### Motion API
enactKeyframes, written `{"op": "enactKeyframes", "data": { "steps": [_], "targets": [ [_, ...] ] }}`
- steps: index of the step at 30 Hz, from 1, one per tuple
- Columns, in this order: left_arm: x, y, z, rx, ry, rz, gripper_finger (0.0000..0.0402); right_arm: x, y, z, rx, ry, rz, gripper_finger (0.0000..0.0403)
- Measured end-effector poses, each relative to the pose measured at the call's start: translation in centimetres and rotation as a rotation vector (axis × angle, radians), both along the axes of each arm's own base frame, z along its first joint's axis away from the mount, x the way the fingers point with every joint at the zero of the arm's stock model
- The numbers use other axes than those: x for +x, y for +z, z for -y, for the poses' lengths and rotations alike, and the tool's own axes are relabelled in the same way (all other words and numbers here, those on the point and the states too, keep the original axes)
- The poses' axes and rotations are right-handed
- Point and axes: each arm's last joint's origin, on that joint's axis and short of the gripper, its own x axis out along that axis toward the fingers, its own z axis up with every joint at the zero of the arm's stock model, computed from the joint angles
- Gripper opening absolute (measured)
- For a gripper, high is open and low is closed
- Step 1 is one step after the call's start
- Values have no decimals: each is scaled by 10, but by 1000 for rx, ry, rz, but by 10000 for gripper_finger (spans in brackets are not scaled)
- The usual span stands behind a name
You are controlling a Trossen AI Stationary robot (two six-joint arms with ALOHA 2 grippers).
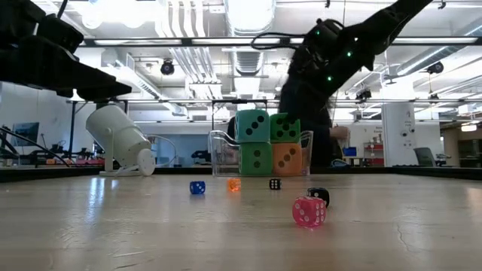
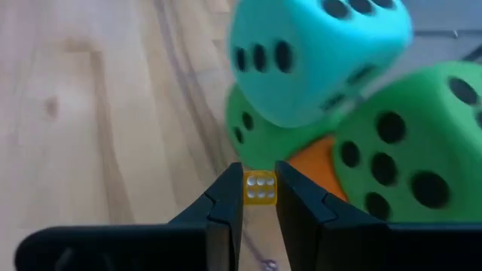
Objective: Pick & Place Dice
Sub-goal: Put the small yellow dice into the transparent bin
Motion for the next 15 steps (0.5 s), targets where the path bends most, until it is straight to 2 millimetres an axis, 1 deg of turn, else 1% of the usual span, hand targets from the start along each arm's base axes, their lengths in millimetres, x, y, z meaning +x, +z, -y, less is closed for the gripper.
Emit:
{"op": "enactKeyframes", "data": {
  "steps": [3,7,15],
  "targets": [
    [0,0,0,0,0,0,400,-4,-1,7,4,-28,-8,58],
    [0,0,0,0,0,0,400,-4,-1,8,2,-27,-10,63],
    [0,0,0,0,0,0,400,-4,-1,8,18,-41,0,103]
  ]
}}
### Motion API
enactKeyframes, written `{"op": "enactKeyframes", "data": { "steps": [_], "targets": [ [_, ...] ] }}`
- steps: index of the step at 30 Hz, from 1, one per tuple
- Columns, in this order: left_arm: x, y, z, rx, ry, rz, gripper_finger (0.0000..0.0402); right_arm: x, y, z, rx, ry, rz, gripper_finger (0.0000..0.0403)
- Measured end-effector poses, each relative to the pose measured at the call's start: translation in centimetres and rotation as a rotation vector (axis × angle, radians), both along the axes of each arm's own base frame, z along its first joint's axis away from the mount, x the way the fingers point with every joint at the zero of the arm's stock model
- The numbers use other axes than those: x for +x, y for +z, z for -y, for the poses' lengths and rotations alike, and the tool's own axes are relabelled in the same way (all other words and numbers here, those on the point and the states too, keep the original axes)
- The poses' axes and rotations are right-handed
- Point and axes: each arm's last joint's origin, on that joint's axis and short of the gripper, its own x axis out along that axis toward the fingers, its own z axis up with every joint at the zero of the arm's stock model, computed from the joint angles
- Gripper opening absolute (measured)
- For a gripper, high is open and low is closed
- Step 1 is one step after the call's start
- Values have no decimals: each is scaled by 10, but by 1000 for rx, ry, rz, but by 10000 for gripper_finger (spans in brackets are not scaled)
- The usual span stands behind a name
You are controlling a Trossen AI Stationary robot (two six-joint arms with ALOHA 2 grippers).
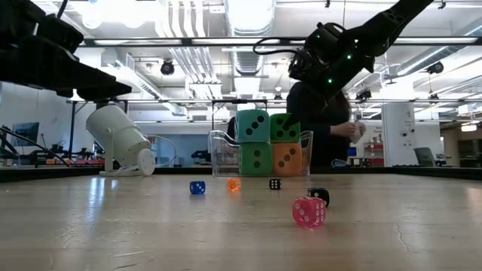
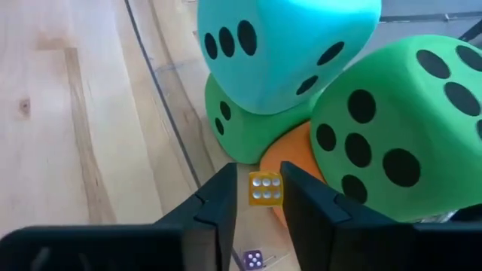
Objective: Pick & Place Dice
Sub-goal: Put the small yellow dice into the transparent bin, then put the top small black dice into the transparent bin
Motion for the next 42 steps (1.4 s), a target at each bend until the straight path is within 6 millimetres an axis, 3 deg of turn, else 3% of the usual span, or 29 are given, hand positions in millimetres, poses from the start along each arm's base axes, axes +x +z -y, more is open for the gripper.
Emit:
{"op": "enactKeyframes", "data": {
  "steps": [14,28,34,38,42],
  "targets": [
    [0,0,0,0,0,0,400,0,0,0,42,-39,26,182],
    [0,0,0,0,0,0,400,-5,-6,-3,138,-97,-15,187],
    [0,0,0,0,0,0,400,1,7,-3,134,-73,12,187],
    [0,0,0,0,0,0,400,10,20,-20,143,72,-20,187],
    [0,0,0,0,0,0,400,22,22,-56,105,254,-98,187]
  ]
}}
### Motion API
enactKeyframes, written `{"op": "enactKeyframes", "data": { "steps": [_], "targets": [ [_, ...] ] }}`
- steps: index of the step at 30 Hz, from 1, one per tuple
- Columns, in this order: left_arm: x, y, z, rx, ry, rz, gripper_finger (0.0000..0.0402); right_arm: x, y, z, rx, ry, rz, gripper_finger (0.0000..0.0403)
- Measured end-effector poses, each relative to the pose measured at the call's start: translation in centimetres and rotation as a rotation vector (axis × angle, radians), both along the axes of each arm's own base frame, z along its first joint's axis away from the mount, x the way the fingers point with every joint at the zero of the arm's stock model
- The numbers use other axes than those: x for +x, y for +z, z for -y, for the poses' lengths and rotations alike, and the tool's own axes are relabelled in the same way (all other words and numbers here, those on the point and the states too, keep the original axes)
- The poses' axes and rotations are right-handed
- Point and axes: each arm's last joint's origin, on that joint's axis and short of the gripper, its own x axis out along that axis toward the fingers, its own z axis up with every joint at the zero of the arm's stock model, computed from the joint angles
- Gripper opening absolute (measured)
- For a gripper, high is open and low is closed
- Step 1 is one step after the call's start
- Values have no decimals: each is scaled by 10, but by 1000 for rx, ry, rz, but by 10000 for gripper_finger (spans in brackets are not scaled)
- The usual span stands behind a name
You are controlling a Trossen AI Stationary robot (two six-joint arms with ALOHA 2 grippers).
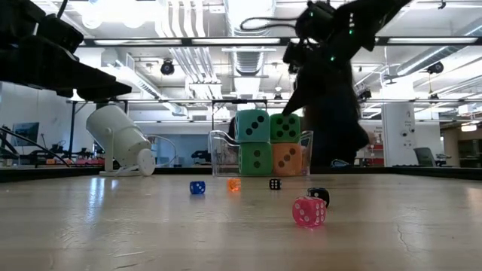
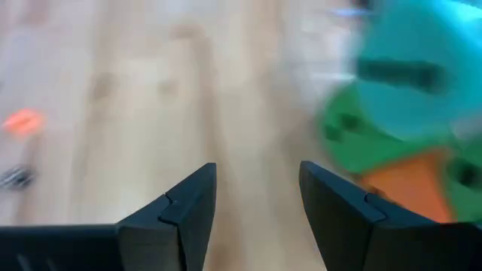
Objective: Pick & Place Dice
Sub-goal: Put the top small black dice into the transparent bin
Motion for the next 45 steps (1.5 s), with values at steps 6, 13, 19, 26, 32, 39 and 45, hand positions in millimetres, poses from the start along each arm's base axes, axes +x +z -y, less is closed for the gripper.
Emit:
{"op": "enactKeyframes", "data": {
  "steps": [6,13,19,26,32,39,45],
  "targets": [
    [0,0,0,0,0,0,400,9,-9,-60,-22,235,-32,187],
    [0,0,0,0,0,0,400,16,-31,-103,-10,234,17,187],
    [0,0,0,0,0,0,400,18,-57,-122,-11,72,-39,187],
    [0,0,0,0,0,0,400,29,-85,-145,101,-9,-31,187],
    [0,0,0,0,0,0,400,34,-88,-153,157,-79,39,187],
    [0,0,0,0,0,0,400,37,-102,-156,152,-122,30,187],
    [0,0,0,0,0,0,400,42,-118,-158,168,-147,29,187]
  ]
}}
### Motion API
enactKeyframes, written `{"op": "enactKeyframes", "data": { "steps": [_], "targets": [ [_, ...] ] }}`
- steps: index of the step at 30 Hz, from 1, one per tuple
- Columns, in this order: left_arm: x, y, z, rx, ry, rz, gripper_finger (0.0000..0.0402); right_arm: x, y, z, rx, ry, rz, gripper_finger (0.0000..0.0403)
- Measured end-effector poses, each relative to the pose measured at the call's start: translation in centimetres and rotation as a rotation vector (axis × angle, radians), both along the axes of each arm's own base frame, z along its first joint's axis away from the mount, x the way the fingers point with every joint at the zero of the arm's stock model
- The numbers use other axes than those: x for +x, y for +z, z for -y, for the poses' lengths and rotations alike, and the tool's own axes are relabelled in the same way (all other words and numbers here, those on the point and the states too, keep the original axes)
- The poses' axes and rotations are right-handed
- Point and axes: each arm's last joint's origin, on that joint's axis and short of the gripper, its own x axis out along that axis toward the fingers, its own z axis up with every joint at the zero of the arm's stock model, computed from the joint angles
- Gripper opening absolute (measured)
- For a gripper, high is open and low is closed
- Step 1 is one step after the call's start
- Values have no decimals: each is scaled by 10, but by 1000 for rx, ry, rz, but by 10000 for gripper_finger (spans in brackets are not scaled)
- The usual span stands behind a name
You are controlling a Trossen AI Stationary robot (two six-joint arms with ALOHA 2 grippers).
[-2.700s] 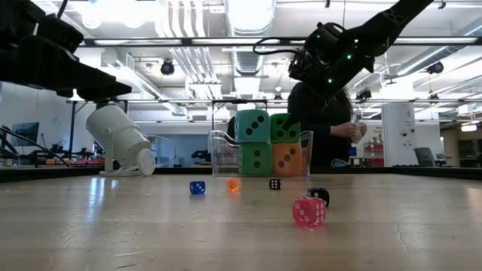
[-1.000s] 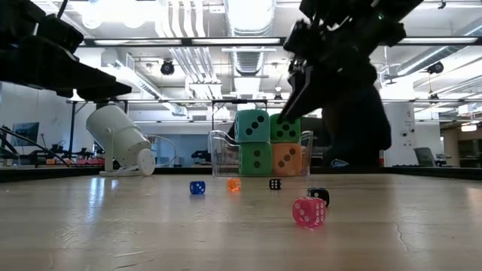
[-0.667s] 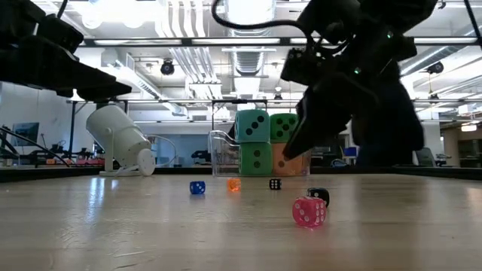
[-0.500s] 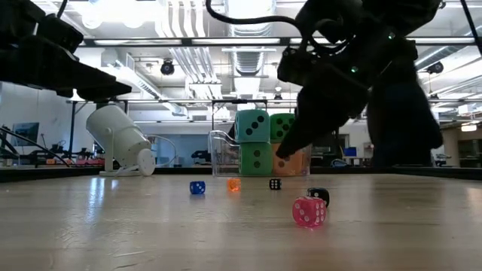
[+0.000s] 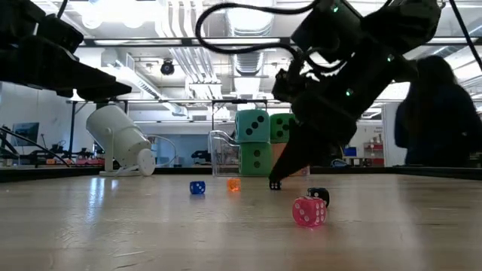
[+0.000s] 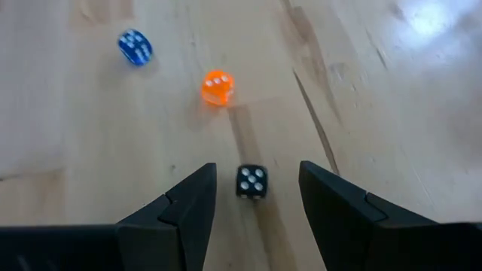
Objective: Pick & Place Dice
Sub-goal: Put the top small black dice into the transparent bin
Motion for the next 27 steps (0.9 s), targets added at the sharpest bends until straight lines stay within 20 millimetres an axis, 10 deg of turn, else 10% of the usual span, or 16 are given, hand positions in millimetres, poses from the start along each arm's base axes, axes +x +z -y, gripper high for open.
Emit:
{"op": "enactKeyframes", "data": {
  "steps": [12,27],
  "targets": [
    [0,0,0,0,-1,0,400,1,-8,0,-16,8,-23,178],
    [0,0,0,0,0,0,400,0,-7,0,-42,22,-24,40]
  ]
}}
